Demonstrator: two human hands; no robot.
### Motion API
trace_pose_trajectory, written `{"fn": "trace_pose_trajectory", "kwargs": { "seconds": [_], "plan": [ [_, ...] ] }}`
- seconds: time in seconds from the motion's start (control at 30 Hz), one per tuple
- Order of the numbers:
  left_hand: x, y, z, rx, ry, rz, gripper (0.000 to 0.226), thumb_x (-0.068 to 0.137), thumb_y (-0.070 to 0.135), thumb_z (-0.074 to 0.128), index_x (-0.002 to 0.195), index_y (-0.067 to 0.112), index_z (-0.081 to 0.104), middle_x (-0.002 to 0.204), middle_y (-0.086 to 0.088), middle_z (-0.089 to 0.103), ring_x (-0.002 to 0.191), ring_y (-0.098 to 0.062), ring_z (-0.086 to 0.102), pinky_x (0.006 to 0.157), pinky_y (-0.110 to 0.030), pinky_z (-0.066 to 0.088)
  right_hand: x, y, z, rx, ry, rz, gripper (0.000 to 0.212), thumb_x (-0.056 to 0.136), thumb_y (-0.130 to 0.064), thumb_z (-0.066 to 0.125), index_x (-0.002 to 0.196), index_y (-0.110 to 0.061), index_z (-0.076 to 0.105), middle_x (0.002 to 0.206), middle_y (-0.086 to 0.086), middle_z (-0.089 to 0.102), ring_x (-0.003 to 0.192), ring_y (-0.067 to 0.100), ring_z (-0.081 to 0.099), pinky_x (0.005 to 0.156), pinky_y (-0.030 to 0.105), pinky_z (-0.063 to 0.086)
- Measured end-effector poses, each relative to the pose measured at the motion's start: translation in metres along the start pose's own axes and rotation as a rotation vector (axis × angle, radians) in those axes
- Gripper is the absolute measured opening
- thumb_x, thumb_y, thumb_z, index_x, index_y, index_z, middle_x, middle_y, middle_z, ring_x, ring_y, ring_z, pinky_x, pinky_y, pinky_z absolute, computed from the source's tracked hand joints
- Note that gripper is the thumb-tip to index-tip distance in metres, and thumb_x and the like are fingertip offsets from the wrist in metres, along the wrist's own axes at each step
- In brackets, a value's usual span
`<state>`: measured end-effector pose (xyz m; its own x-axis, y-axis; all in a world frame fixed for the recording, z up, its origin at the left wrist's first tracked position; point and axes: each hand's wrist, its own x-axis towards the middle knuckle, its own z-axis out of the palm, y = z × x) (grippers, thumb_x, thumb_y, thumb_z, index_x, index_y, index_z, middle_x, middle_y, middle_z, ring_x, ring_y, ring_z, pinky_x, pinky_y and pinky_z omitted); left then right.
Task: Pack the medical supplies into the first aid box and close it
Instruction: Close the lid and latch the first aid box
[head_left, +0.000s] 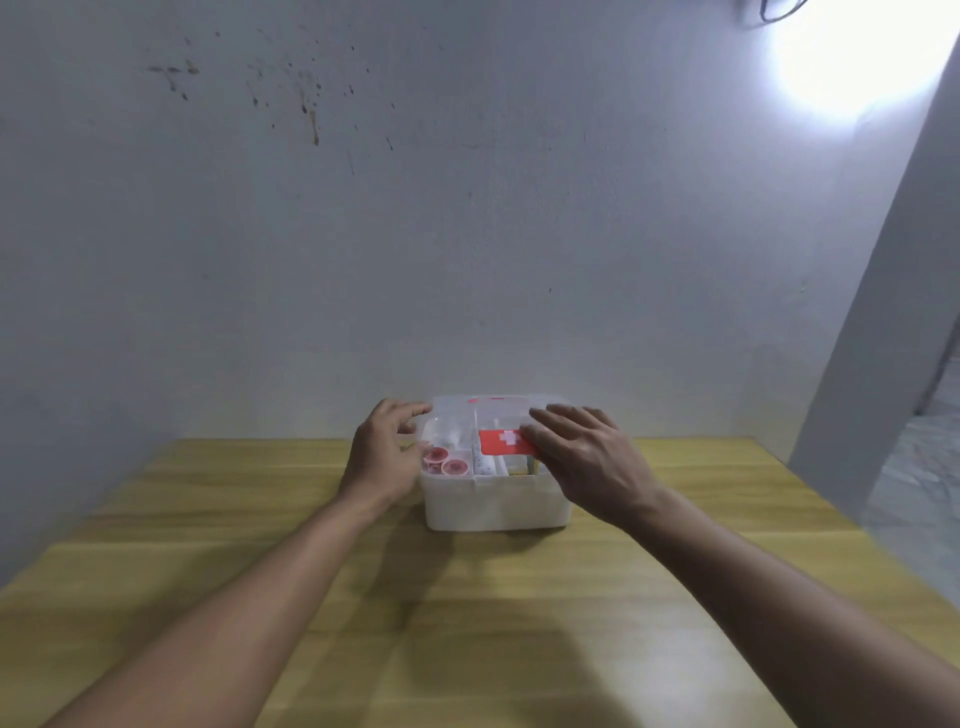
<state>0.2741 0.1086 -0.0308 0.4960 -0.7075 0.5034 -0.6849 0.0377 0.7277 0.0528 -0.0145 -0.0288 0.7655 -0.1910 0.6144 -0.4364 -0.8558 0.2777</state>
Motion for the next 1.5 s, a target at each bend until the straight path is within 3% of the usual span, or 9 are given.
{"fn": "trace_pose_trajectory", "kwargs": {
  "seconds": [0.07,0.17,0.27,0.37,0.43,0.5,0.57,0.77,1.5],
  "plan": [
    [-0.007,-0.004,0.002,0.037,-0.028,0.027,0.046,0.076,0.001,0.075,0.119,0.012,0.066,0.112,0.001,0.059,0.098,-0.021,0.061,0.082,-0.031,0.054,-0.009,-0.005,0.006,-0.006,0.000,0.002,0.023,0.099,-0.034,0.049,0.115,-0.022,0.061,0.125,0.002,0.066,0.114,0.025,0.060,0.090,0.036,0.049],
    [-0.017,-0.010,0.005,0.182,-0.037,0.091,0.041,0.074,0.002,0.069,0.114,0.010,0.068,0.117,-0.004,0.063,0.110,-0.021,0.059,0.092,-0.026,0.045,-0.019,-0.011,0.012,-0.012,-0.014,-0.015,0.021,0.093,-0.031,0.057,0.110,-0.020,0.063,0.122,0.005,0.067,0.109,0.028,0.063,0.087,0.038,0.051],
    [-0.019,-0.004,0.005,0.304,-0.044,0.132,0.039,0.075,0.017,0.069,0.113,0.008,0.067,0.120,-0.006,0.063,0.116,-0.024,0.055,0.096,-0.028,0.043,-0.027,-0.015,0.010,-0.005,-0.132,0.003,0.042,0.077,-0.032,0.069,0.117,-0.022,0.062,0.129,0.008,0.063,0.114,0.029,0.060,0.093,0.040,0.050],
    [-0.014,0.007,0.005,0.381,-0.121,0.193,0.062,0.073,0.042,0.062,0.125,0.008,0.061,0.135,-0.008,0.057,0.127,-0.025,0.050,0.106,-0.033,0.038,-0.026,-0.017,0.002,0.084,-0.160,0.082,0.051,0.074,-0.034,0.058,0.123,-0.020,0.058,0.135,0.008,0.059,0.122,0.029,0.053,0.102,0.042,0.044],
    [-0.010,0.012,0.007,0.455,-0.240,0.219,0.076,0.076,0.053,0.061,0.139,0.013,0.047,0.151,-0.005,0.041,0.142,-0.020,0.033,0.116,-0.037,0.025,-0.019,-0.017,-0.001,0.155,-0.138,0.167,0.054,0.078,-0.039,0.052,0.127,-0.018,0.055,0.139,0.010,0.055,0.128,0.029,0.049,0.105,0.043,0.042],
    [-0.006,0.015,0.011,0.558,-0.340,0.237,0.089,0.078,0.060,0.063,0.149,0.016,0.030,0.159,0.000,0.025,0.148,-0.014,0.016,0.120,-0.039,0.012,-0.012,-0.014,-0.001,0.171,-0.180,0.237,0.062,0.083,-0.046,0.053,0.138,-0.017,0.047,0.148,0.009,0.044,0.137,0.028,0.039,0.112,0.043,0.034],
    [-0.003,0.017,0.016,0.604,-0.379,0.246,0.098,0.076,0.061,0.065,0.152,0.017,0.022,0.161,0.002,0.019,0.149,-0.011,0.012,0.120,-0.035,0.009,-0.006,-0.010,0.002,0.163,-0.275,0.268,0.073,0.085,-0.052,0.056,0.147,-0.019,0.034,0.156,0.006,0.031,0.145,0.025,0.026,0.118,0.042,0.025],
    [-0.008,0.007,0.028,0.591,-0.313,0.268,0.099,0.072,0.055,0.073,0.150,0.015,0.027,0.158,0.000,0.028,0.148,-0.014,0.019,0.119,-0.029,0.018,-0.006,-0.012,0.011,0.177,-0.353,0.297,0.084,0.085,-0.058,0.058,0.151,-0.021,0.022,0.159,0.004,0.023,0.148,0.023,0.019,0.118,0.039,0.024],
    [-0.009,-0.002,0.036,0.553,-0.222,0.281,0.092,0.072,0.056,0.073,0.146,0.014,0.037,0.152,-0.002,0.040,0.144,-0.015,0.031,0.118,-0.033,0.025,-0.010,-0.015,0.016,0.156,-0.268,0.325,0.077,0.084,-0.056,0.060,0.148,-0.021,0.034,0.153,0.003,0.036,0.143,0.025,0.030,0.107,0.041,0.041]
  ]
}}
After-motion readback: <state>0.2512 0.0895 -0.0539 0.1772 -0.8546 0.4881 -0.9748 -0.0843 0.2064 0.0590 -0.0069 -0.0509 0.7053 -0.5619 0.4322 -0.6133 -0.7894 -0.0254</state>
